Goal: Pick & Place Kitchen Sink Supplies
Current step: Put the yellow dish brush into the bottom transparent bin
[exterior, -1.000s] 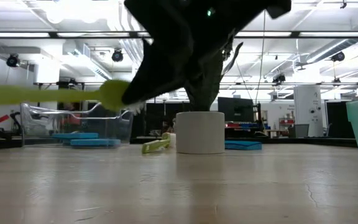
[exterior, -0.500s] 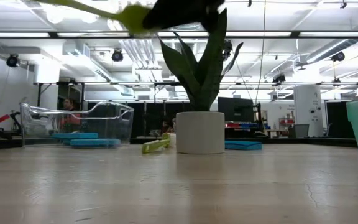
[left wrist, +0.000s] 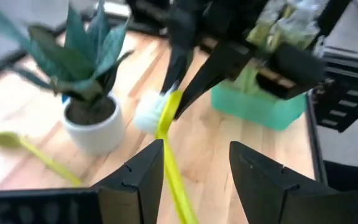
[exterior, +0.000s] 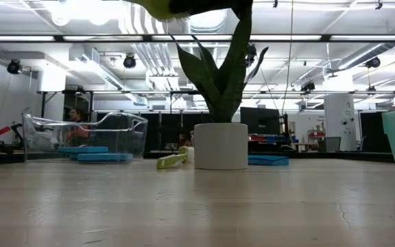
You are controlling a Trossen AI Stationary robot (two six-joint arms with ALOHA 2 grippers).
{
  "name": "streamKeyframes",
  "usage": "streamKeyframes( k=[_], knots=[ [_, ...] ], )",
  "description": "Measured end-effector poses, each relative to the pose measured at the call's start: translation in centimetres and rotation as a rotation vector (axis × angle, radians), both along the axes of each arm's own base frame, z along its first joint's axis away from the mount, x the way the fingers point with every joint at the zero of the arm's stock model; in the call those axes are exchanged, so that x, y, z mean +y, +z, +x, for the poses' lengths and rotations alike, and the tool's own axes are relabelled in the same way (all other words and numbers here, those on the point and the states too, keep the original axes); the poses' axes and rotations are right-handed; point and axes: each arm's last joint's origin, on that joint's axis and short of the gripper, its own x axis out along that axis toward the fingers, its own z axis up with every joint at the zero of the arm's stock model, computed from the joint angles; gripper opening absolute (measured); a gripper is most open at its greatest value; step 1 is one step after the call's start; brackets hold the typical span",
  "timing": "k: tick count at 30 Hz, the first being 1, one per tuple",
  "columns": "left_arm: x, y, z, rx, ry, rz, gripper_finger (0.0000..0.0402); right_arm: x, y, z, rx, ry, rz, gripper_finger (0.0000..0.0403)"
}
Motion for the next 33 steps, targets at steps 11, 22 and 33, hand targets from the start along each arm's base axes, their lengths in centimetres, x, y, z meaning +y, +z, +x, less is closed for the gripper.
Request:
streamKeyframes(
  k=[11,22,33],
  knots=[
    [1.1,-0.9,-0.1,0.097,0.047,-0.038,0.0168,0.4,1.1,0.1,-0.024,0.012,-0.046,0.0029],
    [1.2,-1.2,-0.1,0.138,0.043,-0.088,0.0016,0.6,1.7,0.2,-0.040,0.014,-0.054,0.0029],
    [1.1,-1.3,-0.1,0.166,0.011,-0.117,0.0011,0.7,1.8,0.2,-0.028,0.061,-0.091,0.0043]
  ],
)
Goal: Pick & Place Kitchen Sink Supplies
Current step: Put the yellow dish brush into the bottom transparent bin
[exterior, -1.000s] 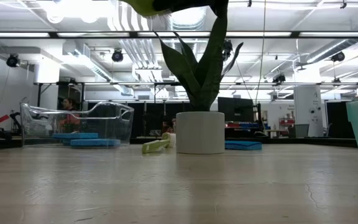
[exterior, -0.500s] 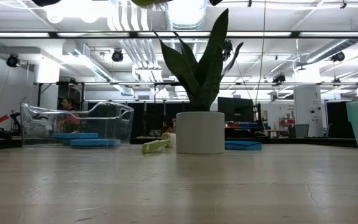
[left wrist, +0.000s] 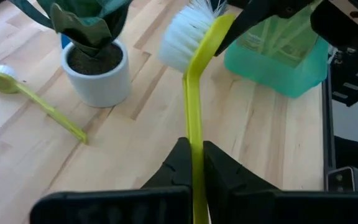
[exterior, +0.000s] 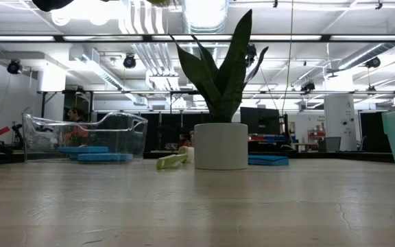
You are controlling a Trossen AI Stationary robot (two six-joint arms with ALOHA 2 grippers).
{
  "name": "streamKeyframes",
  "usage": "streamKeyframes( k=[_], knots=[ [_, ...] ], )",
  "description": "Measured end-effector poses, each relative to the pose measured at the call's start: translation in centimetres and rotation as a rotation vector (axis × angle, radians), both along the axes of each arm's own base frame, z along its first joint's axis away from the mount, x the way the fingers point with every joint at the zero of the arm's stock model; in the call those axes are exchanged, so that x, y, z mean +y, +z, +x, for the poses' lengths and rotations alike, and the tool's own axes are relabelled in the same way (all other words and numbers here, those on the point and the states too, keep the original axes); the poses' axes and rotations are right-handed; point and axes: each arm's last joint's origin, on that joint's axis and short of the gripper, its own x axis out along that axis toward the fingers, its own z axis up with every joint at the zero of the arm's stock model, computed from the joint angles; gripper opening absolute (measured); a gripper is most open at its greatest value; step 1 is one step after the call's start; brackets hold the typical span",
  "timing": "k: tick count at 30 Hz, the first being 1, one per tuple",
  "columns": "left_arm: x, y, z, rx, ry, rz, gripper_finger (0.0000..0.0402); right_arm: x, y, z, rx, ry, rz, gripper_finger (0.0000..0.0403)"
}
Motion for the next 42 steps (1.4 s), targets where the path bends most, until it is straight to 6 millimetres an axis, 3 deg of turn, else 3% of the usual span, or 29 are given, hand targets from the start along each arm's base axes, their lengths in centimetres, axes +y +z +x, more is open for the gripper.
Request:
streamKeyframes(
  k=[8,16,20,23,28,34,42],
  knots=[
    [0.0,0.2,-0.5,0.053,-0.078,-0.039,0.0011,0.7,0.0,-0.3,0.026,0.082,-0.080,0.0100],
    [0.6,1.0,-3.3,0.230,-0.214,0.023,0.0011,1.3,-0.5,-1.1,0.105,0.121,-0.194,0.0184],
    [0.2,2.2,-4.9,0.229,-0.332,-0.071,0.0011,1.4,-0.5,-1.4,0.119,0.129,-0.201,0.0206],
    [-0.5,2.6,-6.4,0.293,-0.468,-0.195,0.0011,1.4,-0.5,-1.4,0.119,0.129,-0.199,0.0212],
    [-2.2,2.2,-8.1,0.351,-0.534,-0.239,0.0017,1.4,-0.5,-1.4,0.117,0.126,-0.195,0.0209],
    [-4.6,0.2,-8.3,0.486,-0.587,-0.261,0.0016,1.4,-0.5,-1.4,0.114,0.118,-0.184,0.0203],
    [-7.0,-2.6,-6.8,0.543,-0.648,-0.222,0.0018,1.1,-0.4,-1.4,0.099,0.053,-0.224,0.0203]
  ],
)
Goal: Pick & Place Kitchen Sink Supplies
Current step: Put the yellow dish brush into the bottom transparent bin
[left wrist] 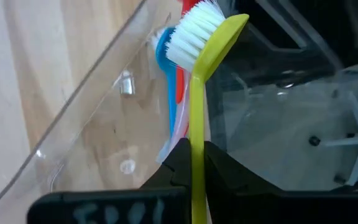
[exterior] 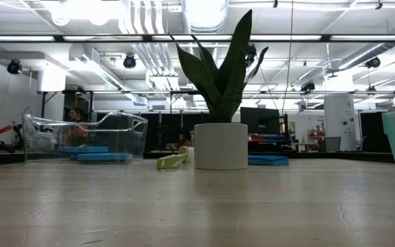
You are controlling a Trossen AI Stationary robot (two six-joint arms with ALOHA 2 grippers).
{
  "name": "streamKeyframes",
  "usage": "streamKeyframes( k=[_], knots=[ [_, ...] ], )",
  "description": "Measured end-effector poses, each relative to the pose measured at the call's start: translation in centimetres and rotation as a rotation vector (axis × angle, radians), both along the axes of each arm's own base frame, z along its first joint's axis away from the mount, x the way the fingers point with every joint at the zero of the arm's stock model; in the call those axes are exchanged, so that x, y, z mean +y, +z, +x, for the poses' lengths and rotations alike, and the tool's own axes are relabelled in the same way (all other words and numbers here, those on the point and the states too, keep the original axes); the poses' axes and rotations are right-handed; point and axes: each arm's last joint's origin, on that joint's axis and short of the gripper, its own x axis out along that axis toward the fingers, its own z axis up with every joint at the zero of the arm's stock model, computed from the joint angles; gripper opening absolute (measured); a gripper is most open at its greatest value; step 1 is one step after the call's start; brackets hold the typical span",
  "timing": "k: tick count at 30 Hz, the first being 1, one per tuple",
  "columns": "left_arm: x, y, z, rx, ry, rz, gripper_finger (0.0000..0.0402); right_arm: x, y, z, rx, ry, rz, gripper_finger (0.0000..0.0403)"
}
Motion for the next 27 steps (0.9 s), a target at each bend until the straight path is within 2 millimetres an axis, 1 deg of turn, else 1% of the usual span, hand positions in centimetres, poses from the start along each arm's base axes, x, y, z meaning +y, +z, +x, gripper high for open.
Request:
streamKeyframes(
  k=[6,12,15,19,24,27],
  knots=[
    [-1.0,-2.6,0.8,0.073,-0.046,0.077,0.0011,0.0,0.0,0.0,-0.003,-0.004,0.007,0.0199],
    [-1.4,-4.6,2.0,0.060,-0.099,0.176,0.0020,0.0,0.1,0.1,-0.015,-0.005,0.016,0.0198],
    [-1.0,-5.0,2.5,0.061,-0.094,0.205,0.0010,0.1,0.1,0.1,-0.016,-0.005,0.017,0.0196],
    [-0.5,-5.6,2.9,0.101,-0.062,0.240,0.0010,0.1,0.1,0.1,-0.019,-0.009,0.025,0.0194],
    [0.5,-5.9,3.3,0.124,0.085,0.305,0.0016,0.1,0.1,0.1,-0.023,-0.016,0.038,0.0194],
    [0.7,-5.8,3.4,0.118,0.115,0.315,0.0010,0.1,0.1,0.1,-0.023,-0.017,0.039,0.0194]
  ],
)
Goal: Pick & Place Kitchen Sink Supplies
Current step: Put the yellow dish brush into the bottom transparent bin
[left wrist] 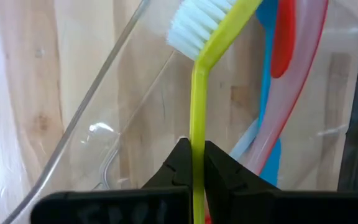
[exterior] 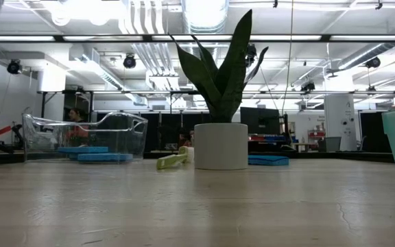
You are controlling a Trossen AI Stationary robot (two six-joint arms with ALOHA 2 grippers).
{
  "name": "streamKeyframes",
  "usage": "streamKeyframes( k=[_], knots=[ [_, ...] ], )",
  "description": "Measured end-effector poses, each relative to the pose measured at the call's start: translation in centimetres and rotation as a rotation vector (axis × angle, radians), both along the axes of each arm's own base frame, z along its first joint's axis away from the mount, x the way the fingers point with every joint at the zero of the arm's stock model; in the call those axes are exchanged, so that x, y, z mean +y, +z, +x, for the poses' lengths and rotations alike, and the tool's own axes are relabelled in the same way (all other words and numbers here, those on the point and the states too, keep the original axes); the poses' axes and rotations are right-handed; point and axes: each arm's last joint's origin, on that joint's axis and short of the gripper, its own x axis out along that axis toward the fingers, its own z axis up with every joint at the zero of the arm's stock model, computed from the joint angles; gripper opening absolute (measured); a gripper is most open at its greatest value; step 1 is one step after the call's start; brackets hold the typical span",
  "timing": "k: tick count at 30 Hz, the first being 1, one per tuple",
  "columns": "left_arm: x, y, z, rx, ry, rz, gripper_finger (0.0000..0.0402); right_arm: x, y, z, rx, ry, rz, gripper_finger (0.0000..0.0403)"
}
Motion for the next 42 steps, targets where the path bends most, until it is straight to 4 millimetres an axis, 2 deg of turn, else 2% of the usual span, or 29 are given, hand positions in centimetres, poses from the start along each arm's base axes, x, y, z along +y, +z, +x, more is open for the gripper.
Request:
streamKeyframes(
  k=[4,11,14,19,24,28,35,42],
  knots=[
    [0.2,0.1,0.0,-0.018,0.044,0.015,0.0011,0.0,0.0,0.0,-0.001,-0.002,0.004,0.0194],
    [1.7,-0.7,-0.5,0.033,0.298,0.104,0.0014,0.0,0.0,0.0,-0.005,-0.010,0.022,0.0194],
    [1.7,-1.2,-0.8,0.057,0.370,0.080,0.0011,0.0,0.0,0.0,-0.006,-0.011,0.023,0.0194],
    [1.9,-2.1,-1.5,0.206,0.624,0.002,0.0017,0.0,0.0,0.0,-0.005,-0.011,0.022,0.0194],
    [1.2,-2.0,-1.0,0.230,0.678,-0.112,0.0016,0.0,0.0,0.0,-0.005,-0.011,0.023,0.0194],
    [0.7,-1.6,-0.4,0.169,0.668,-0.166,0.0020,0.0,0.0,0.0,-0.005,-0.011,0.023,0.0194],
    [0.7,-1.5,-0.3,0.153,0.674,-0.170,0.0077,0.0,-0.1,0.0,-0.005,-0.015,0.027,0.0194],
    [0.8,-0.6,-0.5,0.169,0.644,-0.216,0.0165,0.0,-0.3,-0.1,0.001,-0.015,0.023,0.0194]
  ],
)
